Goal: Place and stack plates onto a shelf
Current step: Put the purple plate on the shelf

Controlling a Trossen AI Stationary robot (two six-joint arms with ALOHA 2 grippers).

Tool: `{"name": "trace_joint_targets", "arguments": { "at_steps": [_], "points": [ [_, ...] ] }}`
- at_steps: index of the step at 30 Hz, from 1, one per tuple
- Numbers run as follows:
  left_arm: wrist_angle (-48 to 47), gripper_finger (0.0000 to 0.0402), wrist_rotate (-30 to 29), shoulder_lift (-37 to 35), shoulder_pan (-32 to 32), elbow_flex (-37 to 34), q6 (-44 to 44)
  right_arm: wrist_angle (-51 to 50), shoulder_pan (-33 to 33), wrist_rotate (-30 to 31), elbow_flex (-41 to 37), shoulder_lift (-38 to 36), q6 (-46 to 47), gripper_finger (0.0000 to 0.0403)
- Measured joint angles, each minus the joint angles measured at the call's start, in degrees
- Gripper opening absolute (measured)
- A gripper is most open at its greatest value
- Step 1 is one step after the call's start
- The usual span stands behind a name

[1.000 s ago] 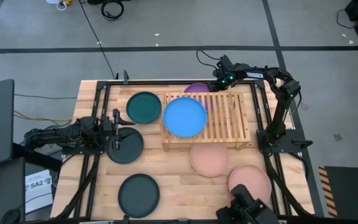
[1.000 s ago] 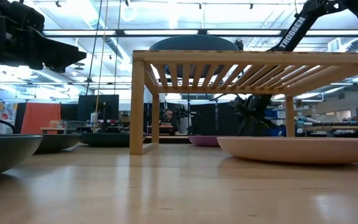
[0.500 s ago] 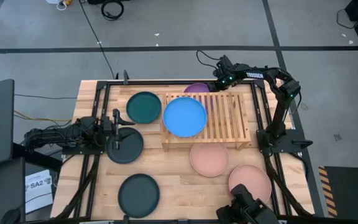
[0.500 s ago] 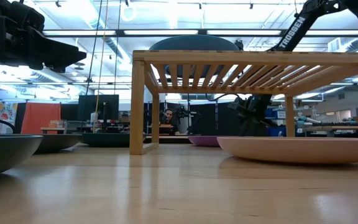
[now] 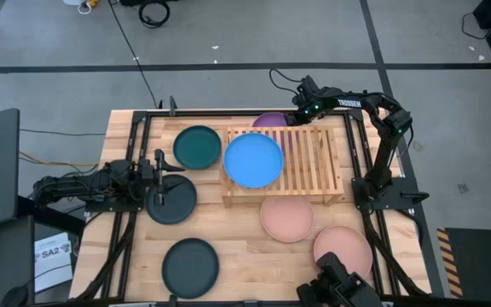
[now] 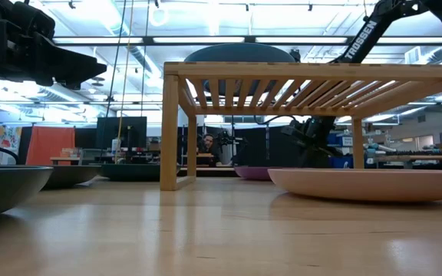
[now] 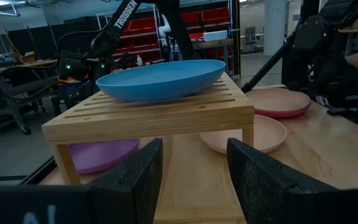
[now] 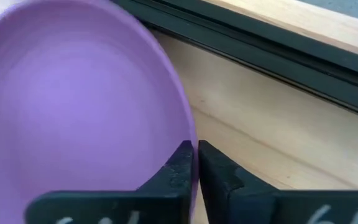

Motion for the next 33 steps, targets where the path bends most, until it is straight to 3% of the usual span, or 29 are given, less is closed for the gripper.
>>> {"name": "trace_joint_targets", "arguments": {
  "at_steps": [22, 33],
  "points": [
    [0.00, 0.0185, 0.00, 0.00, -0.01, -0.02, 0.02, -0.02, -1.40, -0.39, 0.00, -0.59, 1.31, 0.0013],
    [0.00, 0.0185, 0.02, 0.00, -0.02, -0.01, 0.02, -0.65, -3.11, 0.00, 0.00, -9.57, 1.57, 0.0013]
  ]
}}
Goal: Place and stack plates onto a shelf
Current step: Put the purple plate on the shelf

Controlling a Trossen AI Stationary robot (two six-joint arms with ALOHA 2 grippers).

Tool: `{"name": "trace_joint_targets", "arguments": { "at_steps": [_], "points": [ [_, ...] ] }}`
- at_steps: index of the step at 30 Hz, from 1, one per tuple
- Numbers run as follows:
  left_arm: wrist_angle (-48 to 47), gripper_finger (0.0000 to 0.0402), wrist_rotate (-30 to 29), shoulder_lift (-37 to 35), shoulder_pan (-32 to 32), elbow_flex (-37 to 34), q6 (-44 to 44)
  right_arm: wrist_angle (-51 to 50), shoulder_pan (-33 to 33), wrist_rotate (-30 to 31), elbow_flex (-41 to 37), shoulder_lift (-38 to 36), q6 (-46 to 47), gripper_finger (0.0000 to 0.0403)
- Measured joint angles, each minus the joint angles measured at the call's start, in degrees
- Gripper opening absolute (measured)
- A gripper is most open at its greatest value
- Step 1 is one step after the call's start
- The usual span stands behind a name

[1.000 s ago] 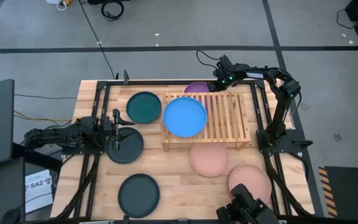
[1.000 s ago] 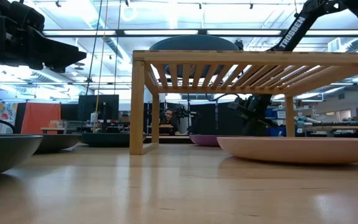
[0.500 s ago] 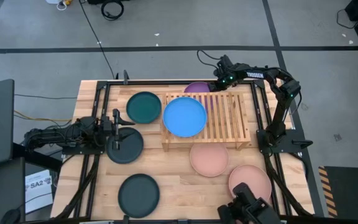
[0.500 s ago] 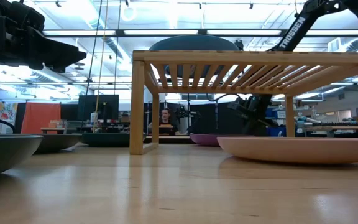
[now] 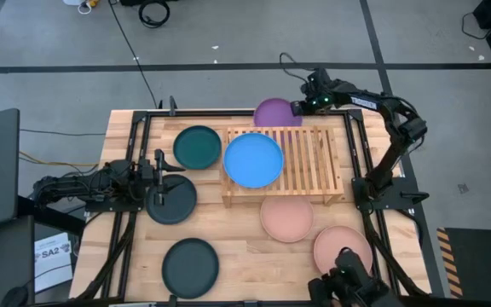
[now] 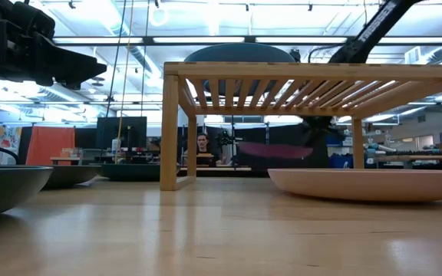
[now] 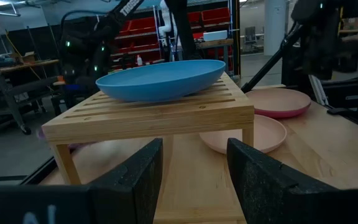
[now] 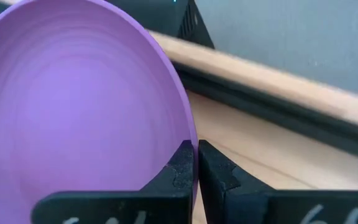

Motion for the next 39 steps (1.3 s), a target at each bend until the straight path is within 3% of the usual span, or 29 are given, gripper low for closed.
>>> {"name": "trace_joint_targets", "arguments": {
  "at_steps": [13, 22, 39],
  "points": [
    [0.02, 0.0185, -0.02, 0.00, 0.02, -0.01, 0.02, -0.14, -4.56, 2.73, 0.00, -19.10, 3.99, 0.0013],
    [0.01, 0.0185, 0.00, 0.00, 0.01, 0.02, 0.02, -4.07, -3.33, -3.55, 0.00, -32.28, 5.90, 0.0013],
    [0.02, 0.0185, -0.01, 0.00, 0.01, 0.00, 0.04, -33.68, 10.73, -5.67, 0.02, -44.91, 7.64, 0.0013]
  ]
}}
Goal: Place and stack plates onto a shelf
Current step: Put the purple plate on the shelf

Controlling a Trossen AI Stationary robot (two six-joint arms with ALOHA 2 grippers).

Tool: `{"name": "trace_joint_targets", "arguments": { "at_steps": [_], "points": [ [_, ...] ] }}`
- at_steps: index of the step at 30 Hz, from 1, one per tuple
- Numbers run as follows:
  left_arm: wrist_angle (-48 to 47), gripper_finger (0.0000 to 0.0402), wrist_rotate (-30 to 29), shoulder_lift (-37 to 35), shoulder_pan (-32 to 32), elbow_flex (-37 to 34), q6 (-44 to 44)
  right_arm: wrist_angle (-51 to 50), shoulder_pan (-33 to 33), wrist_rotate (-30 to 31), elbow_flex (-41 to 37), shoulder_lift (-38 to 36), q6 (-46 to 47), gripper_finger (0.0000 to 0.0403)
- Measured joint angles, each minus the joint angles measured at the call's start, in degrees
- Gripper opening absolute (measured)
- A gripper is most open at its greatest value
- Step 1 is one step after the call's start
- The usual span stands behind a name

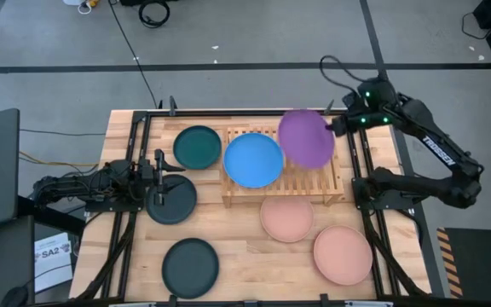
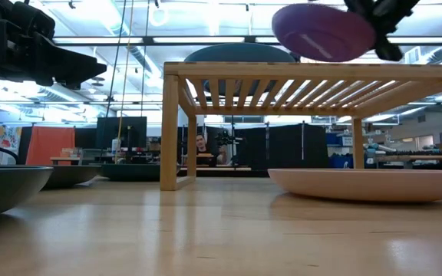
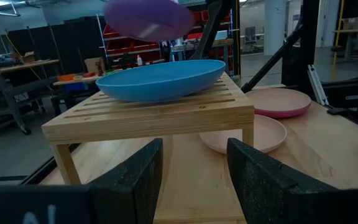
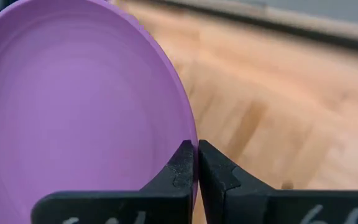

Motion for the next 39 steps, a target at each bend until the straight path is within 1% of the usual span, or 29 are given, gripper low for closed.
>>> {"name": "trace_joint_targets", "arguments": {
  "at_steps": [5, 13, 17, 21, 27, 33, 39],
  "points": [
    [0.00, 0.0185, 0.00, 0.00, -0.01, 0.02, -0.02, -5.98, 5.86, 1.18, 0.00, -0.86, 3.03, 0.0013],
    [0.00, 0.0185, 0.02, 0.00, 0.00, 0.02, -0.02, -9.41, 15.08, 6.93, 0.00, -0.06, 8.42, 0.0013],
    [-0.01, 0.0185, 0.01, 0.00, 0.00, 0.02, -0.03, -11.03, 18.29, 8.59, 0.00, 0.24, 8.71, 0.0013],
    [-0.02, 0.0185, 0.02, 0.00, 0.00, 0.02, -0.02, -14.77, 19.34, 10.89, 0.00, 0.24, 8.47, 0.0013],
    [-0.02, 0.0185, 0.02, 0.00, 0.01, 0.01, -0.02, -21.86, 19.33, 17.85, 0.00, 0.24, 8.76, 0.0013],
    [-0.02, 0.0185, 0.02, 0.00, 0.01, 0.02, -0.02, -21.44, 19.33, 20.59, 0.00, 0.24, 10.26, 0.0013],
    [-0.02, 0.0185, 0.02, 0.00, 0.00, 0.02, -0.02, -18.09, 19.33, 23.89, 0.00, 0.58, 13.02, 0.0013]
  ]
}}
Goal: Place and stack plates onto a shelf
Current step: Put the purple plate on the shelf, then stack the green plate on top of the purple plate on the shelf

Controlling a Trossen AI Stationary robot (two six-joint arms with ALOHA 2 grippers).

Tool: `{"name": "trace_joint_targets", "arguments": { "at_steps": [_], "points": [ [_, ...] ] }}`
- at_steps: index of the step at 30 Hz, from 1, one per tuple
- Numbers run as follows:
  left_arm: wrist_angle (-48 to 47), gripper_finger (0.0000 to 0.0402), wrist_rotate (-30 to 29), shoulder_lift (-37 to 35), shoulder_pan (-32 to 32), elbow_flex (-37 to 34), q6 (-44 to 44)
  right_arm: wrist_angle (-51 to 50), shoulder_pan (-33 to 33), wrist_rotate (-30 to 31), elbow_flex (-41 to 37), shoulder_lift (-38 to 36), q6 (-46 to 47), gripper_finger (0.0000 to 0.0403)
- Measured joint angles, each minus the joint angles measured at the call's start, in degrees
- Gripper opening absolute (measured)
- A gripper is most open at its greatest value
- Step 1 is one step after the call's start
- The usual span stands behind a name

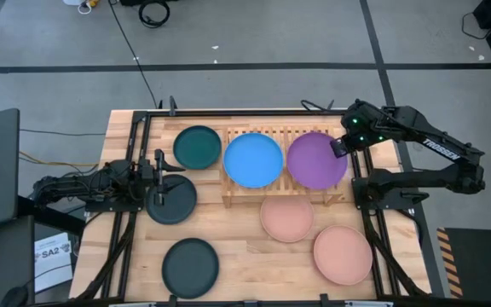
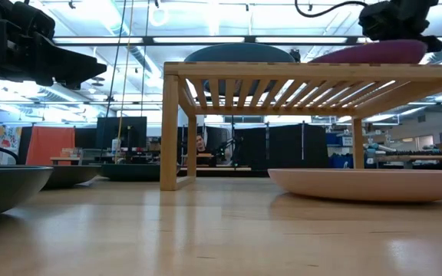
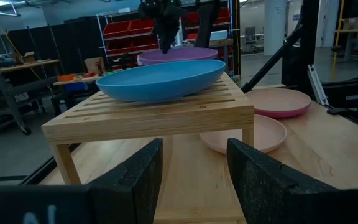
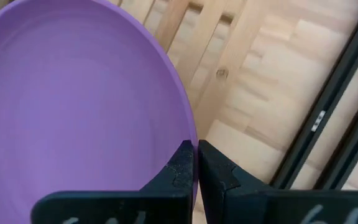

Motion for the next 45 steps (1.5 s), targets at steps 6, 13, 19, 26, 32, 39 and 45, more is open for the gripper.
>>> {"name": "trace_joint_targets", "arguments": {
  "at_steps": [6, 13, 19, 26, 32, 39, 45],
  "points": [
    [0.00, 0.0185, 0.00, 0.00, 0.01, -0.01, 0.00, 1.34, 0.00, 1.26, 0.00, 1.93, 0.21, 0.0013],
    [0.00, 0.0185, 0.00, 0.00, 0.01, -0.01, 0.02, 2.78, 0.00, 0.82, 0.00, 4.49, -0.23, 0.0015],
    [0.00, 0.0185, -0.01, 0.00, 0.01, -0.01, 0.00, 2.75, 0.00, 0.67, 0.00, 4.88, -0.25, 0.0022],
    [0.00, 0.0185, 0.00, 0.00, 0.01, -0.01, 0.01, 2.70, 0.00, 0.67, 0.00, 4.84, -0.42, 0.0043],
    [0.00, 0.0185, 0.00, 0.00, 0.00, 0.00, 0.02, 2.72, 0.00, 0.65, 0.00, 4.84, -1.90, 0.0053],
    [0.00, 0.0185, -0.01, 0.00, 0.01, -0.01, 0.02, 2.72, 0.00, 0.65, 0.00, 4.82, -1.89, 0.0080],
    [0.00, 0.0185, -0.01, 0.00, 0.01, 0.00, 0.02, 2.72, 0.00, 0.65, 0.00, 4.82, -1.89, 0.0111]
  ]
}}
